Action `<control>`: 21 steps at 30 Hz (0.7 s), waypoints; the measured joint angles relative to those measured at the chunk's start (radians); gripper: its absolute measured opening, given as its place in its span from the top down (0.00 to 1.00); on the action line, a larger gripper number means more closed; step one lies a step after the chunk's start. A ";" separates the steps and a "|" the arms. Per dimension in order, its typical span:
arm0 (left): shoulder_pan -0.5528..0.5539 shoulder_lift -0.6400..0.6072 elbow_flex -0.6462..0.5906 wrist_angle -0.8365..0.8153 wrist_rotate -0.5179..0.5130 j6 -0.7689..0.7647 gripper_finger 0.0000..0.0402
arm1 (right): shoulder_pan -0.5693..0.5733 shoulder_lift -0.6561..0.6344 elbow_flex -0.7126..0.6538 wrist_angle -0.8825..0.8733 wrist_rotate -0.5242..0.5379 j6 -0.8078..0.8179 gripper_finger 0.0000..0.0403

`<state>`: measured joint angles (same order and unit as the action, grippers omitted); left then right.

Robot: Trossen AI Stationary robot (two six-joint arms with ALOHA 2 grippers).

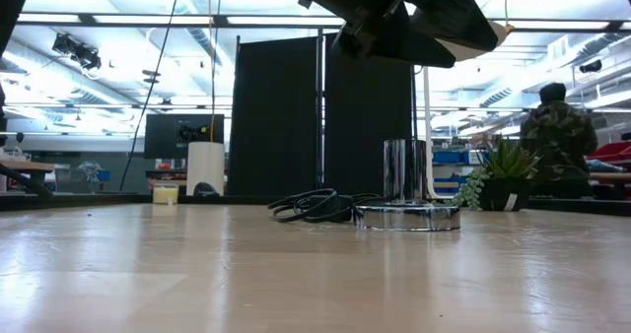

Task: Screw lightbulb
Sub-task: Insert the white lightbulb into the metallic lamp

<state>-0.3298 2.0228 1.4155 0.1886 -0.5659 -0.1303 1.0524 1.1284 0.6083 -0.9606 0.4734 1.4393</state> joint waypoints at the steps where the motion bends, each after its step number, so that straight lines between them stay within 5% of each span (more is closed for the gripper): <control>1: 0.000 0.000 0.000 -0.001 0.000 0.000 0.38 | -0.001 0.000 0.000 -0.029 -0.030 0.040 0.07; 13: 0.005 0.000 0.000 -0.031 -0.001 0.025 0.38 | 0.013 -0.014 0.084 -0.094 -0.073 0.376 0.07; 21: 0.004 0.001 0.000 -0.071 -0.001 0.023 0.38 | 0.043 -0.014 0.138 -0.199 -0.197 0.555 0.07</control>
<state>-0.3256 2.0239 1.4155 0.1174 -0.5664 -0.1078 1.0957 1.1141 0.7467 -1.1599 0.2761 1.9939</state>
